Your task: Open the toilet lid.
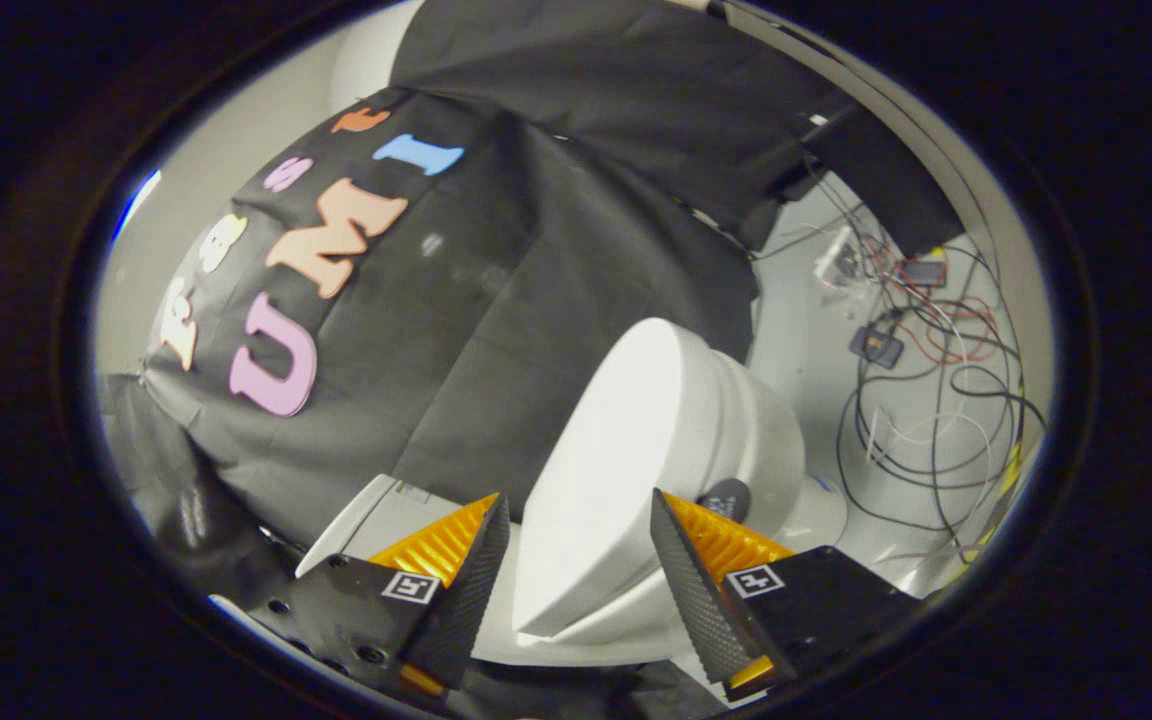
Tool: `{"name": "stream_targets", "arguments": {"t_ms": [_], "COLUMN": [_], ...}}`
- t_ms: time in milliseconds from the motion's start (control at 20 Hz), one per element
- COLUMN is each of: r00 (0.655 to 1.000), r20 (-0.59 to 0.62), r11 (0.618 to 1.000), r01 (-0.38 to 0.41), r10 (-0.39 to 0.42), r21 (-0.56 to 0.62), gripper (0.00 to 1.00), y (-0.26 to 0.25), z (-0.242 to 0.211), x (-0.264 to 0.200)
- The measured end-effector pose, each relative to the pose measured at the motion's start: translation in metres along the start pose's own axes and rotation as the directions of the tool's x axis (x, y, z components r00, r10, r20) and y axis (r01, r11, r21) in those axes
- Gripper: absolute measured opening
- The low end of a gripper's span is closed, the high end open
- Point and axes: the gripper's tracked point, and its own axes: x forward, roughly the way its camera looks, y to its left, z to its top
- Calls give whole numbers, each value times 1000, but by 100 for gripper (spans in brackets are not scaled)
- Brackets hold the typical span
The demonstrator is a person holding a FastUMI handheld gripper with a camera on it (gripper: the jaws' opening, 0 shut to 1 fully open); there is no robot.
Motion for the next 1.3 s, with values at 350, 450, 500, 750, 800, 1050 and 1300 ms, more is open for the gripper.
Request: {"name": "stream_targets", "arguments": {"t_ms": [350, 450, 500, 750, 800, 1050, 1300], "r00": [989, 990, 991, 989, 987, 990, 991], "r20": [23, 6, 3, 15, 13, -46, -116], "r11": [968, 959, 956, 926, 922, 934, 943], "r01": [138, 137, 130, 135, 145, 144, 100], "r10": [-146, -143, -135, -150, -160, -137, -66], "r21": [209, 249, 265, 353, 359, 328, 317], "gripper": [88, 73, 68, 41, 35, 10, 10], "y": [-64, -68, -67, -78, -79, -75, -60], "z": [-5, -12, -12, -5, -6, -12, -31], "x": [1, 5, 8, 28, 29, 37, 45]}}
